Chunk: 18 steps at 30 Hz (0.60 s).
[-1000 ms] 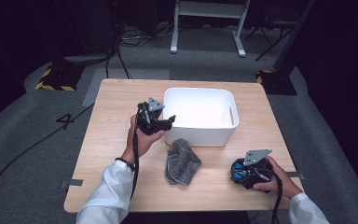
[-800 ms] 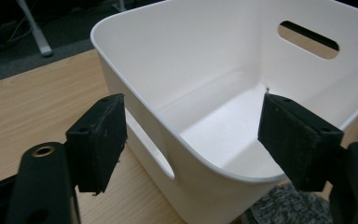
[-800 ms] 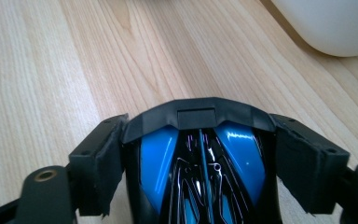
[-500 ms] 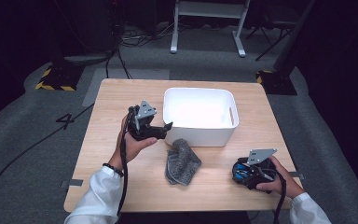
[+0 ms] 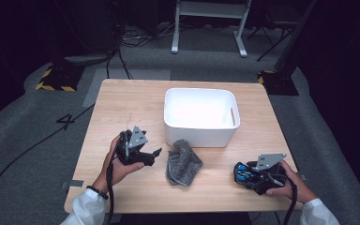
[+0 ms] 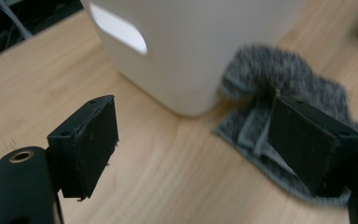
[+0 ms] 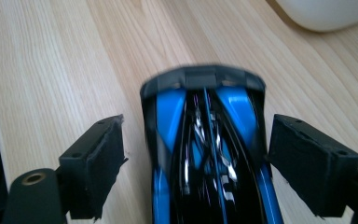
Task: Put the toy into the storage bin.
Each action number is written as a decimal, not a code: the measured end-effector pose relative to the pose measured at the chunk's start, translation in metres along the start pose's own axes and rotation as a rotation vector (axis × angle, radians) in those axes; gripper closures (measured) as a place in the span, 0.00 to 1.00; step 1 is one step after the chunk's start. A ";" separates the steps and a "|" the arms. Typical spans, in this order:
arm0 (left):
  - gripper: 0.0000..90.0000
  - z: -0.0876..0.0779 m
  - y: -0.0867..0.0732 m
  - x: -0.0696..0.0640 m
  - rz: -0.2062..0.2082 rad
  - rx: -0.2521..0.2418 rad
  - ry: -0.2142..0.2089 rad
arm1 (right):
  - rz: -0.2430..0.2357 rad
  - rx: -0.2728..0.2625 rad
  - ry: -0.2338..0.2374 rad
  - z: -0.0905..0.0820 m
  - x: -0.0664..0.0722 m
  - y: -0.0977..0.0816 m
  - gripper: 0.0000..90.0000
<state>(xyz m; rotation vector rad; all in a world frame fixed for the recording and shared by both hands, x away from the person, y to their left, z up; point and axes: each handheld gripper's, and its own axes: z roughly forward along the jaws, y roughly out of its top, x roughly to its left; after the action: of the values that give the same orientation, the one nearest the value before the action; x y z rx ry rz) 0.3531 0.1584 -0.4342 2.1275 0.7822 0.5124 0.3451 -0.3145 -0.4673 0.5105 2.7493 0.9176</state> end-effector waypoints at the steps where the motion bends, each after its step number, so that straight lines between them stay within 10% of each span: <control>1: 0.19 0.002 -0.007 -0.001 0.006 0.023 -0.005 | 0.006 0.001 -0.009 -0.003 0.000 -0.004 0.21; 18: 0.19 0.019 -0.065 -0.006 -0.013 0.187 -0.095 | 0.158 -0.048 -0.046 -0.020 -0.006 -0.077 0.17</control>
<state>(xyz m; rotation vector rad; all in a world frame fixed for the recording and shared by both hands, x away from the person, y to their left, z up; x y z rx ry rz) 0.3363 0.1763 -0.4981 2.2988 0.8168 0.3386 0.3251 -0.3855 -0.4980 0.7392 2.6694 0.9916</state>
